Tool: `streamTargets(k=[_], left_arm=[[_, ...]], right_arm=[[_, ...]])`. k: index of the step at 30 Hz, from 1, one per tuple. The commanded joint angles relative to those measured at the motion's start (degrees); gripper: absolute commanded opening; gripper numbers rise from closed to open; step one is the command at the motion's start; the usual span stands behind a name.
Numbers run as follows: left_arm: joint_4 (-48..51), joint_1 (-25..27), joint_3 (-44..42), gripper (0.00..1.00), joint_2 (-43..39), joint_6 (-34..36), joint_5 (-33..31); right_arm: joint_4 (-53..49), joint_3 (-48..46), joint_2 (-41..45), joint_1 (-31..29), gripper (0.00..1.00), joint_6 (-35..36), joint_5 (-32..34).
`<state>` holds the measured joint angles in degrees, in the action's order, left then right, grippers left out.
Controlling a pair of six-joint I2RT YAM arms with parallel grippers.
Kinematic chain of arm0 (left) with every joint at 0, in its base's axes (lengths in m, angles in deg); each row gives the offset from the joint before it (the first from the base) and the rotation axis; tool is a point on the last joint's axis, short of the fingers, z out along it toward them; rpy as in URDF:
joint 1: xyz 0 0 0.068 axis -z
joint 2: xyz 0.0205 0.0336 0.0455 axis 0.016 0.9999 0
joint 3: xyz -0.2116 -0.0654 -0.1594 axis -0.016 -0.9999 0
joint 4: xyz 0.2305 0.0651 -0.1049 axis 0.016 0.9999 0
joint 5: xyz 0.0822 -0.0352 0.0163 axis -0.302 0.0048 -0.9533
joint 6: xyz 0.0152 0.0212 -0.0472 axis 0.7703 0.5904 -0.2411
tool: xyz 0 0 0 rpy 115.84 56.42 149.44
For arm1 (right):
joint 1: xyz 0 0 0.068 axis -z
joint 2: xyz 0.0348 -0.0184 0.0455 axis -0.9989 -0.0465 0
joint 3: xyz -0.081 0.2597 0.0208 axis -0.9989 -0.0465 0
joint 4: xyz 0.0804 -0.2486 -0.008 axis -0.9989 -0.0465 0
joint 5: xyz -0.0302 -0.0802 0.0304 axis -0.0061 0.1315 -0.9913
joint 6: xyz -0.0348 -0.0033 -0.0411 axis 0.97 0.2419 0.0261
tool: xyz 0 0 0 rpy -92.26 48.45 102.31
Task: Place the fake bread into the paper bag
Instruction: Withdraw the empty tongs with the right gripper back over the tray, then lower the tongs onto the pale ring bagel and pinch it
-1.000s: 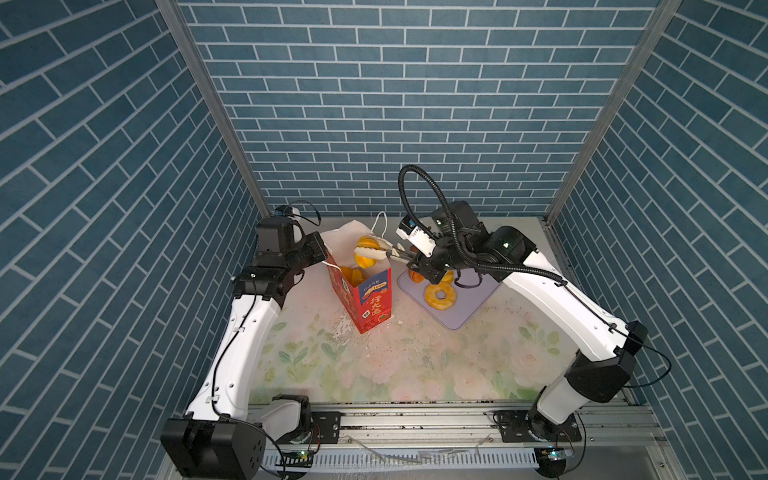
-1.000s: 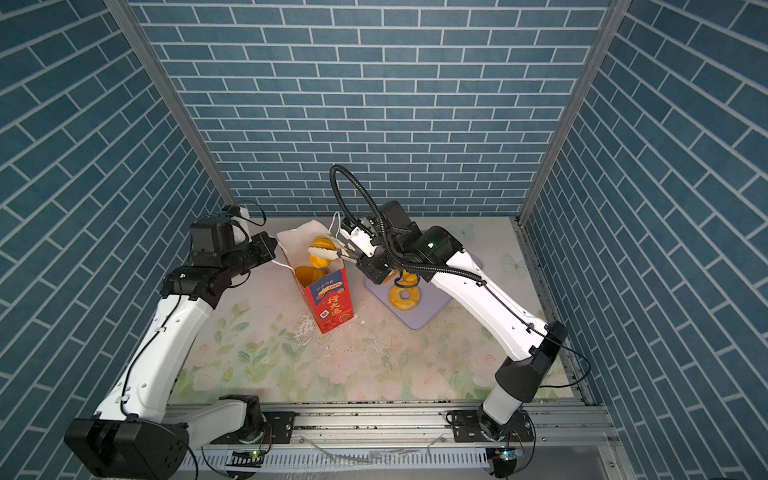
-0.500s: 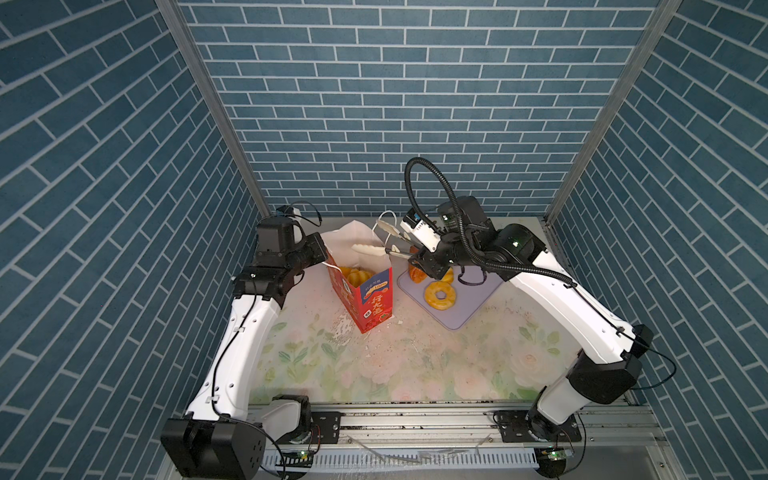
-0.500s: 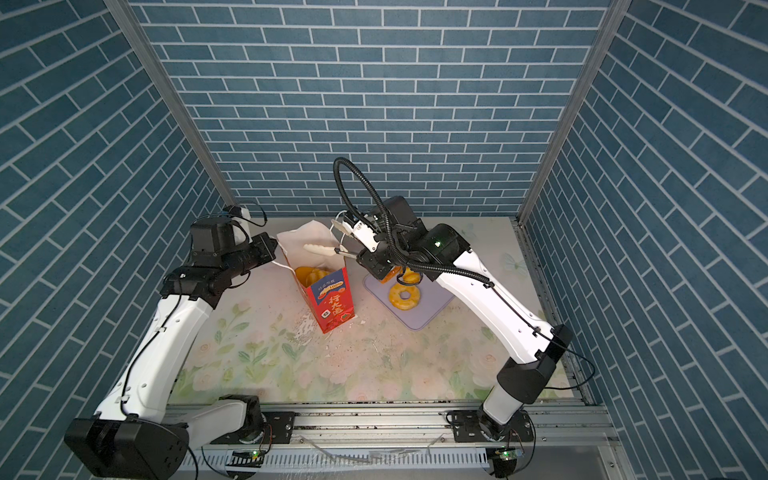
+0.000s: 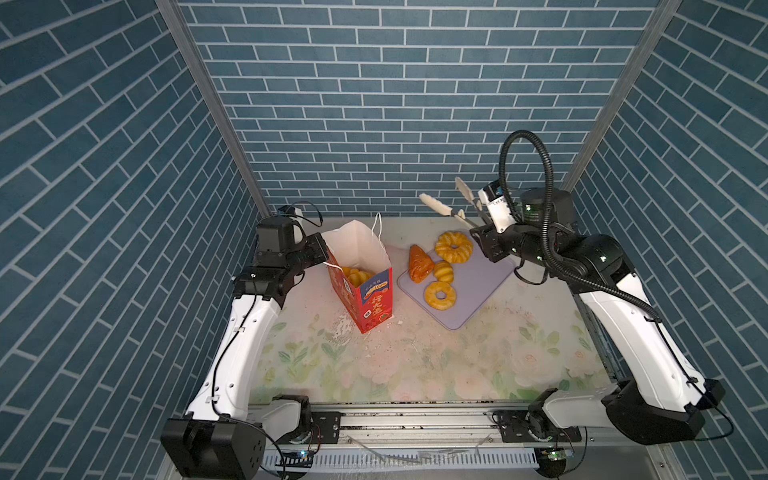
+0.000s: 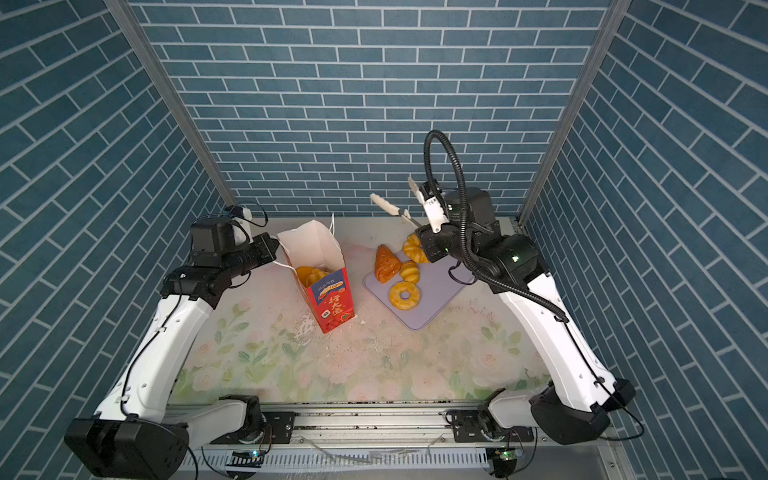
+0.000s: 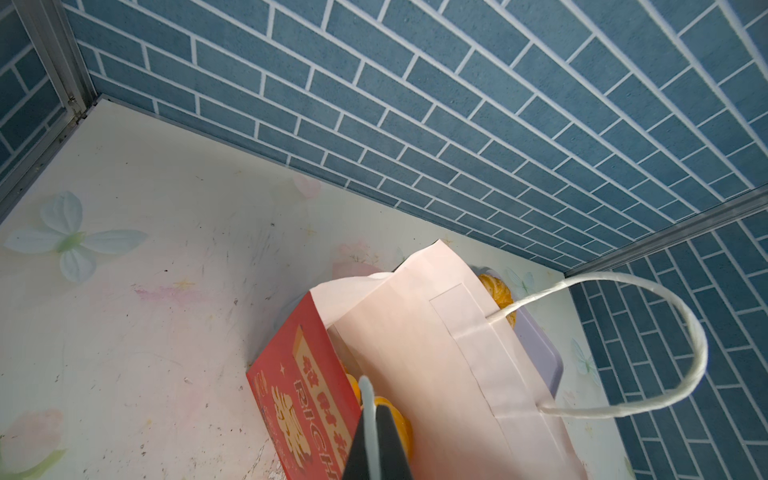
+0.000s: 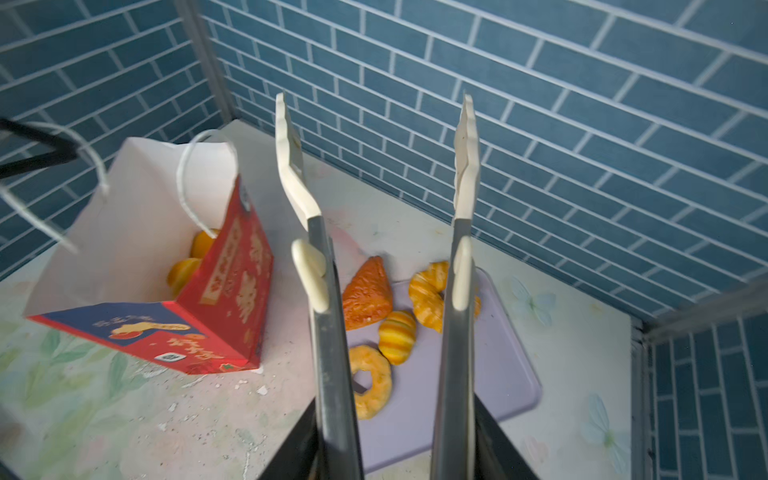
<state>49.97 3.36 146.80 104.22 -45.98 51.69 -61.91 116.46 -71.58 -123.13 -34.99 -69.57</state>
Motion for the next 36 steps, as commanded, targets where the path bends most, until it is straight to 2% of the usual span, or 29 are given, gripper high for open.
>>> streamTargets(k=[1, 8, 11, 17, 24, 36], left_arm=[[-0.11, 0.29, 1.26, 0.00, 0.15, 1.02, 0.57], [0.00, 0.28, 1.18, 0.00, 0.66, 0.93, 0.49], [0.28, 0.30, 1.14, 0.00, 0.52, 0.96, 0.09], [0.59, 0.25, 1.59, 0.00, 0.97, 0.93, -0.61], [0.43, 0.30, 1.52, 0.00, 1.36, 0.40, -0.57], [0.33, 0.39, 0.74, 0.00, 0.41, -0.19, -1.27]], right_arm=[[-1.61, -2.32, 1.03, 2.98, 0.50, -5.52, 3.96], [-5.22, -9.42, 0.31, 12.41, 0.50, -10.80, -1.08], [-7.83, -11.92, -1.51, 14.48, 0.50, -11.51, -3.74], [-12.54, -15.58, -6.49, 14.78, 0.50, -10.53, -9.48], [-13.21, -17.88, -10.47, 14.03, 0.49, -8.61, -16.99], [-14.72, -18.07, -18.23, 10.46, 0.42, -6.32, -15.36]])
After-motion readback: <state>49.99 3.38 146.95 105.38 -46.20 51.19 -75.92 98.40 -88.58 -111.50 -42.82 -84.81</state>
